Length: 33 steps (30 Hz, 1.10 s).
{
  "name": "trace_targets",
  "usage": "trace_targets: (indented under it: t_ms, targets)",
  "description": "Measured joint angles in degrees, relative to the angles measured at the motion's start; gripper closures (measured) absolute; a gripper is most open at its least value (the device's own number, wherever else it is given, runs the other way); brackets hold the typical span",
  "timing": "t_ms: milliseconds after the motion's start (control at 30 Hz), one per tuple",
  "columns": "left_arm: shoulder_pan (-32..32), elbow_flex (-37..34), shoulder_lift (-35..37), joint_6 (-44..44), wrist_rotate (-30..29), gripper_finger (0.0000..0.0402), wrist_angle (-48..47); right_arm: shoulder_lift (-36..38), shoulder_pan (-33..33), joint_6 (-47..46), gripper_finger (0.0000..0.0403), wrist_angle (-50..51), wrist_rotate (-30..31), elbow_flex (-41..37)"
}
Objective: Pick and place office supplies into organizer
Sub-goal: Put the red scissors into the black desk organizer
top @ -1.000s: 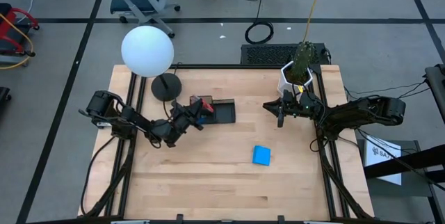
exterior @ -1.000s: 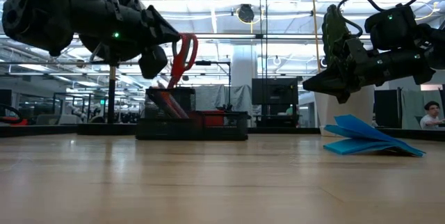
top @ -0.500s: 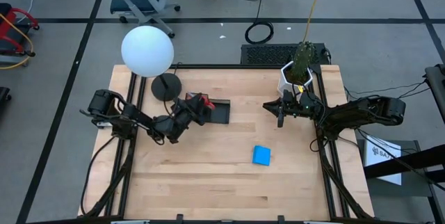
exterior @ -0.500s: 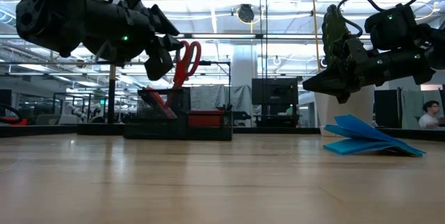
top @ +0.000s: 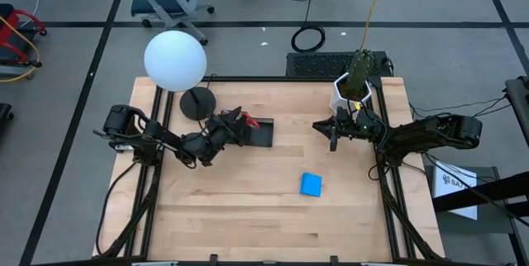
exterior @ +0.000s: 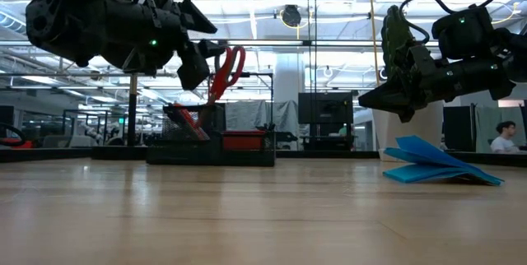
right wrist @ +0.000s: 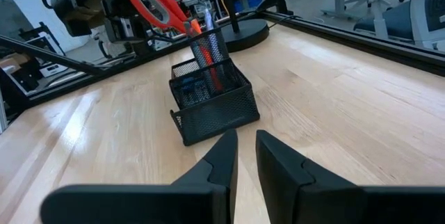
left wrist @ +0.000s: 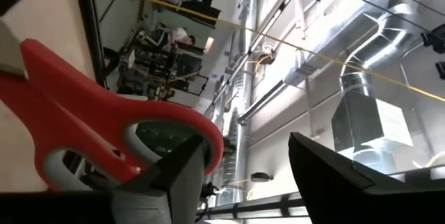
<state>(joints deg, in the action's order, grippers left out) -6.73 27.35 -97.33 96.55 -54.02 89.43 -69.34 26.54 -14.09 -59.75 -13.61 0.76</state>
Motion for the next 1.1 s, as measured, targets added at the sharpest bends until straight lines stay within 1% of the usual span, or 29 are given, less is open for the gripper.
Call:
trace_targets:
  t_ms: [100, 333, 500, 800, 867, 933, 1000, 1067, 1100]
  targets:
    - [0.0, 0.0, 0.8, 0.2, 0.0, 0.019, 0.0, 0.0, 0.0, 0.0, 0.0355, 0.0, 0.0, 0.0]
    - [0.0, 0.0, 5.2, -5.5, 0.0, 0.019, 0.0, 0.0, 0.0, 0.0, 0.0355, -0.1, 0.0, 0.0]
    - [0.0, 0.1, 8.9, -7.2, -0.5, 0.019, -2.2, 0.0, 0.0, 0.0, 0.0355, -0.2, 0.0, 0.0]
    - [-0.5, 0.0, 9.2, -7.7, -1.1, 0.019, -4.2, 0.0, 0.0, -1.2, 0.0355, -0.6, 0.0, 0.0]
    - [-0.9, 0.0, 9.2, -7.7, -1.4, 0.019, -4.2, 0.0, 0.0, -7.5, 0.0355, -2.8, 0.0, 0.0]
    - [-1.0, 0.0, 9.2, -7.7, -1.5, 0.019, -4.2, 0.0, 0.0, -19.0, 0.0355, -7.4, 0.1, 0.0]
    - [-1.0, 0.0, 9.2, -7.7, -1.5, 0.019, -4.1, 0.0, 0.0, -27.5, 0.0355, -10.8, 0.1, 0.1]
    - [-1.0, 0.0, 9.2, -7.6, -1.5, 0.019, -4.1, 0.0, 0.0, -34.0, 0.0355, -10.9, -0.5, 1.4]
    - [-1.0, 0.0, 9.2, -7.6, -1.5, 0.019, -4.1, 0.0, 0.0, -36.5, 0.0355, -10.1, -1.9, 2.4]
